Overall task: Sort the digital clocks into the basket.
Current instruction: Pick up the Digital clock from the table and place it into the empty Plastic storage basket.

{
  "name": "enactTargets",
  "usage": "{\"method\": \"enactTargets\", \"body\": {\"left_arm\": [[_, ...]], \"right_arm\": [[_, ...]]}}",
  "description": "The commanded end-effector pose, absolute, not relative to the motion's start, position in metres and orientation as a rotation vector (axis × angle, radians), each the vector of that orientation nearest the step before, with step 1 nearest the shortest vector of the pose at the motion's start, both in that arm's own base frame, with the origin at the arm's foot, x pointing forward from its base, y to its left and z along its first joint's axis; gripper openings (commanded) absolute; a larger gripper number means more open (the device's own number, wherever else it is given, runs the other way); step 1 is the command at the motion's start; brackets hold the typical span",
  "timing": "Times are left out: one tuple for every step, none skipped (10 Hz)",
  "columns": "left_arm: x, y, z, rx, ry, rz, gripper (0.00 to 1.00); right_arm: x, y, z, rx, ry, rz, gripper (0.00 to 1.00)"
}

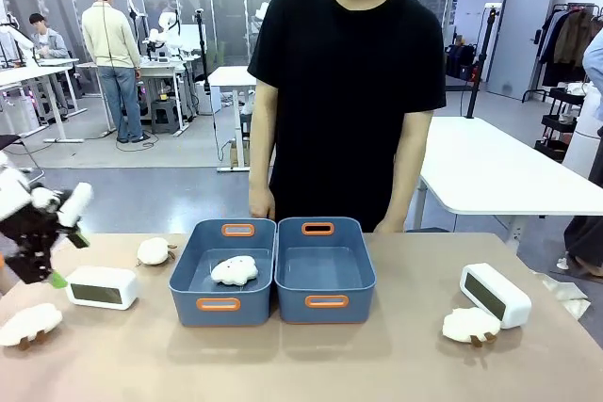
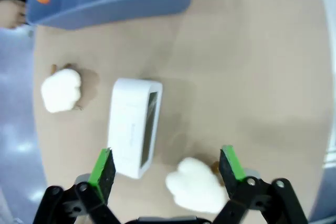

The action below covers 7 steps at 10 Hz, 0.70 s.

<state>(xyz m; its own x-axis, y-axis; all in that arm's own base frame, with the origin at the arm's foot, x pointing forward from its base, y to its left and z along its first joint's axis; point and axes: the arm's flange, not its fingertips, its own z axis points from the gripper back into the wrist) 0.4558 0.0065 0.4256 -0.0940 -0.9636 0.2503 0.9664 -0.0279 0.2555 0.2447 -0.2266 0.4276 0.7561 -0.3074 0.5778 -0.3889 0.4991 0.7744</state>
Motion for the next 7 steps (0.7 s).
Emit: {"method": "enactTargets", "body": {"left_arm": [[0.507, -0.009, 0.395, 0.142, -0.337, -1.646, 1.0], [0.515, -0.013, 0.384, 0.104, -0.298, -1.643, 1.0], [0.526, -0.016, 0.371, 0.115, -0.278, -1.64, 1.0], [0.531, -0.016, 0.362, 0.143, -0.272, -1.639, 1.0], [0.539, -0.016, 0.353, 0.137, -0.238, -1.628, 1.0], [0.54, -0.016, 0.343, 0.129, -0.213, -1.629, 1.0], [0.544, -0.018, 0.333, 0.128, -0.177, -1.64, 1.0]], "right_arm": [[0.245, -0.229, 0.428, 1.076, -0.772, 0.071, 1.0], [0.245, -0.229, 0.428, 1.076, -0.772, 0.071, 1.0], [0.245, -0.229, 0.428, 1.076, -0.772, 0.071, 1.0], [0.245, -0.229, 0.428, 1.076, -0.772, 0.071, 1.0], [0.245, -0.229, 0.428, 1.076, -0.772, 0.071, 1.0], [0.245, -0.229, 0.428, 1.076, -0.772, 0.071, 1.0], [0.245, -0.229, 0.428, 1.076, -0.772, 0.071, 1.0]]}}
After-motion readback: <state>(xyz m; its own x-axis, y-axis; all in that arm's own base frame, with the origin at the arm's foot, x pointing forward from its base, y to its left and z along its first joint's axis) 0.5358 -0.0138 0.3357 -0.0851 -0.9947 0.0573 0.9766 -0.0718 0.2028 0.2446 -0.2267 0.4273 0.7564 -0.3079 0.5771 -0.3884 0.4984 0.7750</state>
